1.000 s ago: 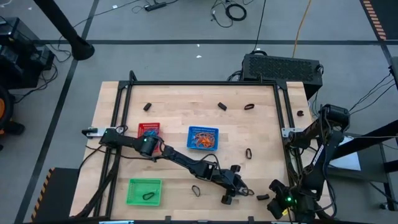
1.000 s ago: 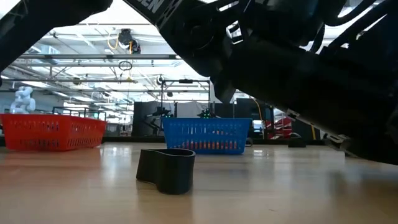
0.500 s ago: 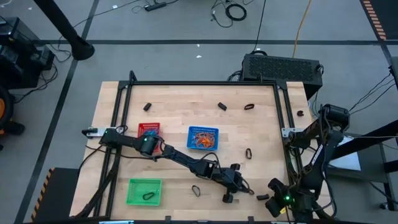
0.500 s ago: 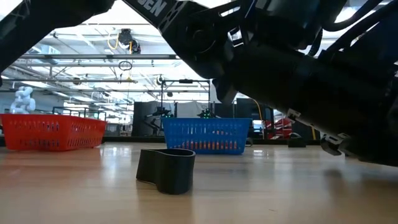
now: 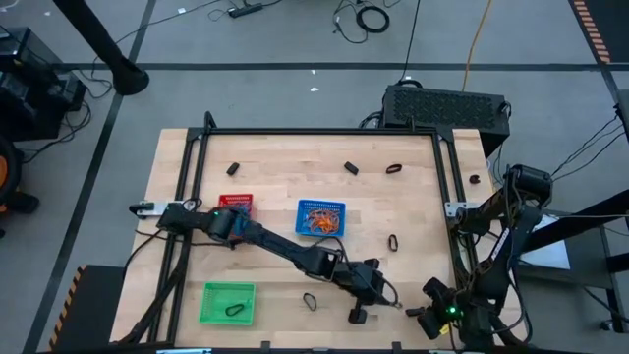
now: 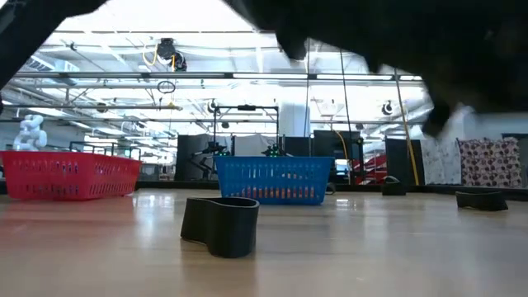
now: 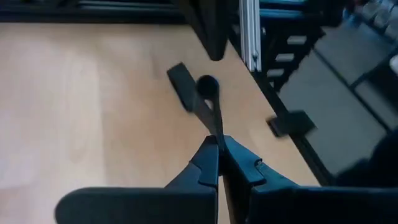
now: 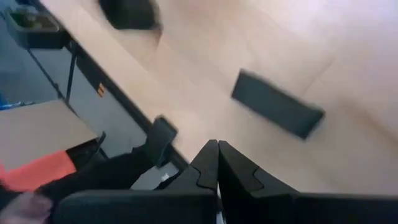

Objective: Sort rubber bands into baskets

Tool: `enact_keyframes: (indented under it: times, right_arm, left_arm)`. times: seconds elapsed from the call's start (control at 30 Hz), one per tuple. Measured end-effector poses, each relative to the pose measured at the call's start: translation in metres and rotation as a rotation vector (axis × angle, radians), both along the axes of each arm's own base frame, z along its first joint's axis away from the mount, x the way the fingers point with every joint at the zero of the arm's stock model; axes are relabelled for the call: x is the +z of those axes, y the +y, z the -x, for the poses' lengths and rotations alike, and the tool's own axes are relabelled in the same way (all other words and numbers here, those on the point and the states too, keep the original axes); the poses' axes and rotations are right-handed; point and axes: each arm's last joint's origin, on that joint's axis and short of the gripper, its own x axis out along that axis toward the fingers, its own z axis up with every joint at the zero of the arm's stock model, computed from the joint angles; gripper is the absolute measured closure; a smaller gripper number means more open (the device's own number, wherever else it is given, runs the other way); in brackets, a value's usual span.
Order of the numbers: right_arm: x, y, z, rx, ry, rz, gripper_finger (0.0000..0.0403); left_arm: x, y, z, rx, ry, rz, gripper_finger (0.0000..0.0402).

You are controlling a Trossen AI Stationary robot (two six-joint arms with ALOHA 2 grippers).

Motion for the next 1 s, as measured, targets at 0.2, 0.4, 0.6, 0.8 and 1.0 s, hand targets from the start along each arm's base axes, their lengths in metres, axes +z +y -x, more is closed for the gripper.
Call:
enact_keyframes:
  times: [0.2, 0.4, 0.6, 0.8, 1.0]
  right_arm:
    - [-0.001, -0.007, -0.014, 0.013, -0.040, 0.070, 0.0403]
    - [0.001, -0.016, -0.031, 0.025, -0.128, 0.163, 0.0403]
    - [0.001, -0.024, -0.046, 0.121, -0.170, 0.273, 0.0403]
    - [0.001, -0.040, -0.066, 0.184, -0.191, 0.387, 0.0403]
    - [0.003, -0.059, -0.093, 0.167, -0.222, 0.430, 0.0403]
  left_arm:
    - [0.059, 0.010, 0.032, -0.007, 0.168, -0.132, 0.0397]
    - [0.102, 0.021, 0.094, -0.038, 0.527, -0.296, 0.0397]
    - [0.138, 0.017, 0.168, -0.066, 0.917, -0.302, 0.0397]
    - [0.144, -0.008, 0.227, 0.004, 1.054, -0.311, 0.0397]
    - [0.112, -0.034, 0.282, 0.078, 1.150, -0.340, 0.0397]
